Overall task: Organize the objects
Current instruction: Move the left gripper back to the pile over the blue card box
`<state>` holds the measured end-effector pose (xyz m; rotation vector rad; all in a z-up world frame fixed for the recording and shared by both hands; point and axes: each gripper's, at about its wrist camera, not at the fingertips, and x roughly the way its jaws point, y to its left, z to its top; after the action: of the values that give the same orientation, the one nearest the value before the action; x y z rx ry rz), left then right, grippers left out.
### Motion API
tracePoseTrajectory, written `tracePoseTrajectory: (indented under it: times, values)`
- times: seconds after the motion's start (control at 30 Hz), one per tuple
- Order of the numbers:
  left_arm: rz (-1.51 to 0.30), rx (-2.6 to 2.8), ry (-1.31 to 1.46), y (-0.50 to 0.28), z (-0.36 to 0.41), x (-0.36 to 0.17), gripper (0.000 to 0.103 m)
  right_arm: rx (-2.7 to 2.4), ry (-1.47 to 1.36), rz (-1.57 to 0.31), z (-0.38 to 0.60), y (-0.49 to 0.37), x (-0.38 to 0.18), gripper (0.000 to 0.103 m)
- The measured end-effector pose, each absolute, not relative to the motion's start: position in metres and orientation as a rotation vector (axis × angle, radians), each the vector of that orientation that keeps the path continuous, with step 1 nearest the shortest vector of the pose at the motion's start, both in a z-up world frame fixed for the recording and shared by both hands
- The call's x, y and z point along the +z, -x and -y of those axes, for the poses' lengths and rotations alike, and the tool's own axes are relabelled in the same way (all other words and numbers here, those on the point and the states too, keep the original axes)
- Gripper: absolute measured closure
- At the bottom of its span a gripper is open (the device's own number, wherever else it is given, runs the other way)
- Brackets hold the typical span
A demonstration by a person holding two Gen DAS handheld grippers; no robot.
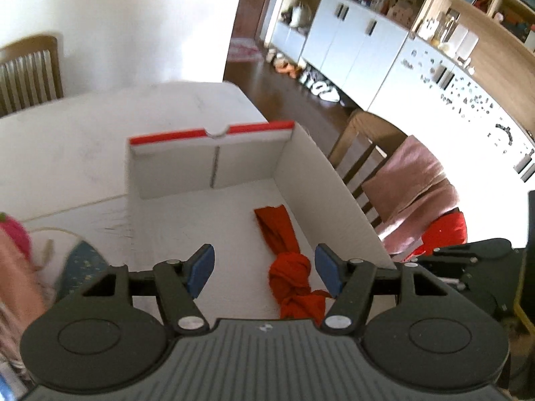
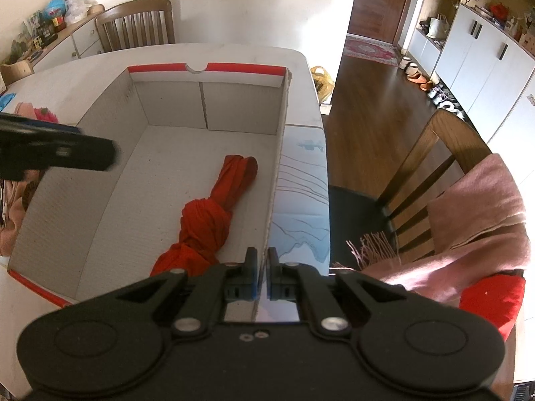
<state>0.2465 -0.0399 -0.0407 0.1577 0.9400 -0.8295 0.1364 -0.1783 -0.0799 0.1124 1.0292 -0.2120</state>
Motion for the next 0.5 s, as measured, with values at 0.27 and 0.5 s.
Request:
tracePoseTrajectory:
  times: [0.27, 0.5]
  values:
    - [-0.877, -0.735, -0.125, -0.243, -0.020, -0.028, 0.027, -0.217, -0.115, -1.033, 0.178, -0.137, -0.078, 0.099]
    - [-0.862, -0.629, -0.113, -0.242, -0.080, -0.036, 0.024, -0.223, -0.115, -1.026, 0.179, -0.138, -0.075, 0.099]
